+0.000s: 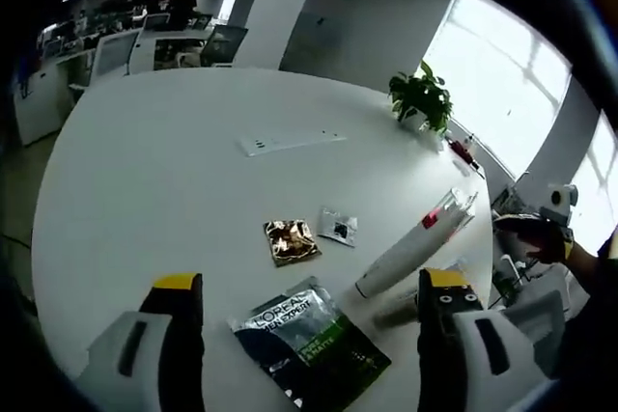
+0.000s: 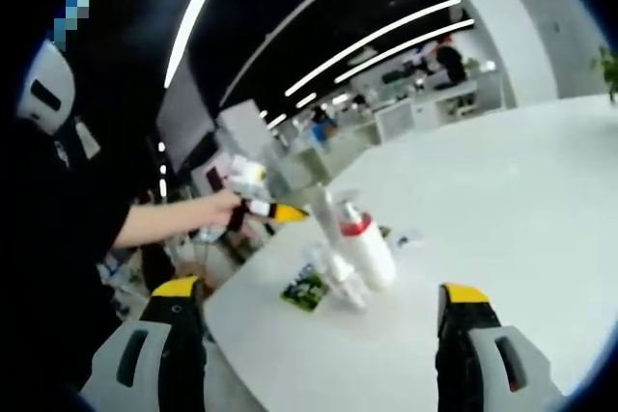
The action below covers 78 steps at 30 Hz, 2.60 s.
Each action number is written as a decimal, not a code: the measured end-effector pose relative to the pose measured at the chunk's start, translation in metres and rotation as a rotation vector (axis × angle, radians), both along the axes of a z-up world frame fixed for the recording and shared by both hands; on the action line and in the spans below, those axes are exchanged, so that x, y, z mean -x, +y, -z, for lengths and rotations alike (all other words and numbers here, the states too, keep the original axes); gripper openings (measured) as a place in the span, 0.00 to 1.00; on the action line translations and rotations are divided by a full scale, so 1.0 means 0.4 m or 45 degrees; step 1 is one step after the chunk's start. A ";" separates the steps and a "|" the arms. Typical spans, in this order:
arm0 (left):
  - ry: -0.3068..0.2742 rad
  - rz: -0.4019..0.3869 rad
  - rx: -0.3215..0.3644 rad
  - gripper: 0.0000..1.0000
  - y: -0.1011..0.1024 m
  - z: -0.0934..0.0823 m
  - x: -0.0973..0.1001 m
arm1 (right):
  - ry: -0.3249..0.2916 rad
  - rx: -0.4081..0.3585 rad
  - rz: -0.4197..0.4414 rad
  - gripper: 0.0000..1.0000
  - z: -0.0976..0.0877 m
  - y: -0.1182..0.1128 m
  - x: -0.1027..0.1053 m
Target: Arrange the skincare products in the storage area until every visible bottle or jar stands upright without overlapping.
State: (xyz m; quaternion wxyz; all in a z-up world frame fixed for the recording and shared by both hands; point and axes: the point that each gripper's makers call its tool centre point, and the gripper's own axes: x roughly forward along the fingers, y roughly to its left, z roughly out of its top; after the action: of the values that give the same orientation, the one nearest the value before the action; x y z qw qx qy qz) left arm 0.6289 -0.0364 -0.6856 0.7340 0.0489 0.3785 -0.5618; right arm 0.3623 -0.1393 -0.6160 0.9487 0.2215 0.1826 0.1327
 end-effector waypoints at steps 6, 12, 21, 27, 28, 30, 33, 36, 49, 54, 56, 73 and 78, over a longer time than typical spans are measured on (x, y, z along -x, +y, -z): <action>-0.045 0.060 -0.057 0.86 -0.019 0.033 -0.010 | 0.012 -0.008 0.006 0.99 0.011 0.001 0.003; -0.118 0.154 -0.152 0.84 -0.040 0.080 -0.018 | 0.021 -0.013 0.014 0.99 0.018 -0.004 0.004; -0.168 0.239 -0.235 0.84 -0.069 0.119 -0.029 | 0.038 -0.022 0.030 0.99 0.032 -0.017 0.003; -0.179 0.267 -0.243 0.84 -0.096 0.140 -0.041 | 0.043 -0.023 0.020 0.99 0.035 -0.017 -0.005; -0.186 0.271 -0.245 0.83 -0.103 0.144 -0.046 | 0.044 -0.024 0.020 0.99 0.035 -0.018 -0.007; -0.192 0.279 -0.244 0.82 -0.112 0.149 -0.050 | 0.045 -0.026 0.022 0.99 0.036 -0.020 -0.008; -0.212 0.301 -0.245 0.79 -0.130 0.160 -0.056 | 0.053 -0.025 0.022 0.99 0.041 -0.023 -0.009; -0.266 0.356 -0.261 0.76 -0.146 0.171 -0.057 | 0.055 -0.030 0.024 0.99 0.044 -0.025 -0.011; -0.379 0.669 -0.321 0.72 -0.201 0.206 -0.021 | 0.076 -0.050 0.043 0.99 0.067 -0.033 -0.003; -0.385 0.790 -0.353 0.69 -0.216 0.221 -0.024 | 0.077 -0.066 0.056 0.99 0.074 -0.036 -0.003; -0.384 0.832 -0.361 0.67 -0.221 0.224 -0.020 | 0.079 -0.069 0.059 0.99 0.077 -0.038 -0.003; -0.400 0.944 -0.442 0.60 -0.247 0.252 -0.021 | 0.090 -0.087 0.072 0.99 0.093 -0.047 -0.005; -0.447 0.955 -0.458 0.55 -0.246 0.254 -0.029 | 0.091 -0.092 0.073 0.99 0.095 -0.045 -0.007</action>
State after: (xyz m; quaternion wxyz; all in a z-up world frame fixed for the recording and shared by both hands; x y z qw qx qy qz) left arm 0.6406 -0.1349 -0.7874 0.5125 0.4038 0.2961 -0.6975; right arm 0.3650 -0.1573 -0.6542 0.9362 0.2655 0.2052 0.1040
